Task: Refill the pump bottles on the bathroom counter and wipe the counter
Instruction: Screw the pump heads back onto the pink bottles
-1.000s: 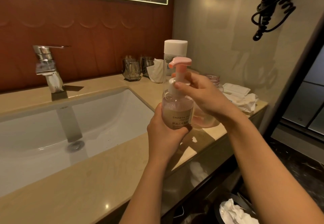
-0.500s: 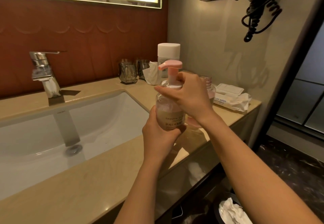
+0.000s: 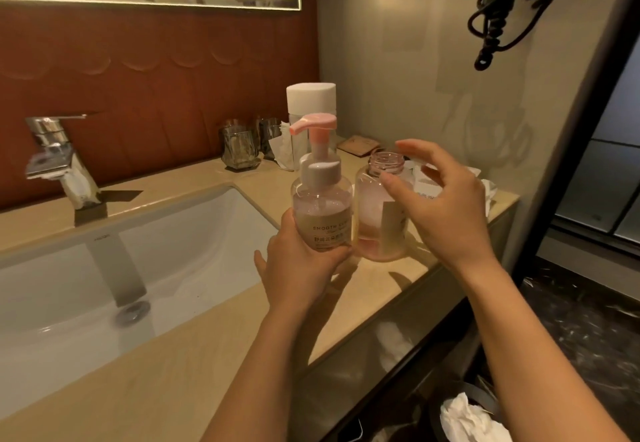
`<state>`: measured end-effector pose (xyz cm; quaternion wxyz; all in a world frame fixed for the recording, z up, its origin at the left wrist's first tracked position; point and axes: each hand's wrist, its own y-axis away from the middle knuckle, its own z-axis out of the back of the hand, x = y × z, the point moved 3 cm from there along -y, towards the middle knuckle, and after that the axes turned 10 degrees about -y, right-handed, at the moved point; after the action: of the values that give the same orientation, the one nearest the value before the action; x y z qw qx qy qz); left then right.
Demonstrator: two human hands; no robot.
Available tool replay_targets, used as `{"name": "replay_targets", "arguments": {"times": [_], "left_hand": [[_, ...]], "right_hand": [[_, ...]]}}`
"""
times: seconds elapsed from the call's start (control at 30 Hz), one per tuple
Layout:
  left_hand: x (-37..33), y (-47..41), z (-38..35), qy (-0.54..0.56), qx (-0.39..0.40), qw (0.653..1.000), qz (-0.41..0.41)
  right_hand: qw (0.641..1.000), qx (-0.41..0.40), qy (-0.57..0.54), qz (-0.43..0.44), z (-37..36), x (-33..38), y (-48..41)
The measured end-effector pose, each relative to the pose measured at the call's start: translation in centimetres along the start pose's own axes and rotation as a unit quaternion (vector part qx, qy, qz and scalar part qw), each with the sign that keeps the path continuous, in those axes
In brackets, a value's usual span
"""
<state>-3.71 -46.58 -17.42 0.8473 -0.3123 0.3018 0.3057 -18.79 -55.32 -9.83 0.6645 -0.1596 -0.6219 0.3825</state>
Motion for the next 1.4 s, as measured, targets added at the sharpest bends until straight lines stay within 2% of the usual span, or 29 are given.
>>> {"name": "replay_targets", "arguments": {"times": [0.37,0.67,0.77,0.87,0.9,0.97,1.17,1.4], "left_hand": [[-0.1,-2.9,-1.9,-0.041,0.016,0.999,0.016],[-0.5,-3.8,-1.5,-0.094,0.049,0.994,0.036],[-0.6,-4.0,-1.2,-0.109,0.098,0.988,0.054],[0.3,-4.2,-1.1,-0.067,0.197,0.974,0.090],[0.6,-4.0,-0.8,-0.041,0.203,0.972,0.112],[0.7,-3.1,0.3,-0.012,0.167,0.977,0.130],[0.3,0.3,1.8,0.014,0.105,0.993,0.051],[-0.5,3.5,2.1,0.057,0.128,0.990,-0.004]], "right_hand": [[0.994,0.088,-0.012,-0.059,-0.9,-4.1,-0.3],[0.991,0.095,0.018,-0.087,-1.3,-4.5,-1.0],[0.991,0.093,0.023,-0.093,-1.1,-4.2,-0.9],[0.990,0.091,0.016,-0.106,-1.1,-3.9,-0.8],[0.989,0.089,0.010,-0.114,-1.1,-3.8,-0.7],[0.988,0.087,-0.001,-0.129,-1.0,-3.4,-0.4],[0.985,0.096,-0.010,-0.140,-1.6,-2.1,1.4],[0.984,0.122,-0.028,-0.129,-3.4,0.2,3.8]]}}
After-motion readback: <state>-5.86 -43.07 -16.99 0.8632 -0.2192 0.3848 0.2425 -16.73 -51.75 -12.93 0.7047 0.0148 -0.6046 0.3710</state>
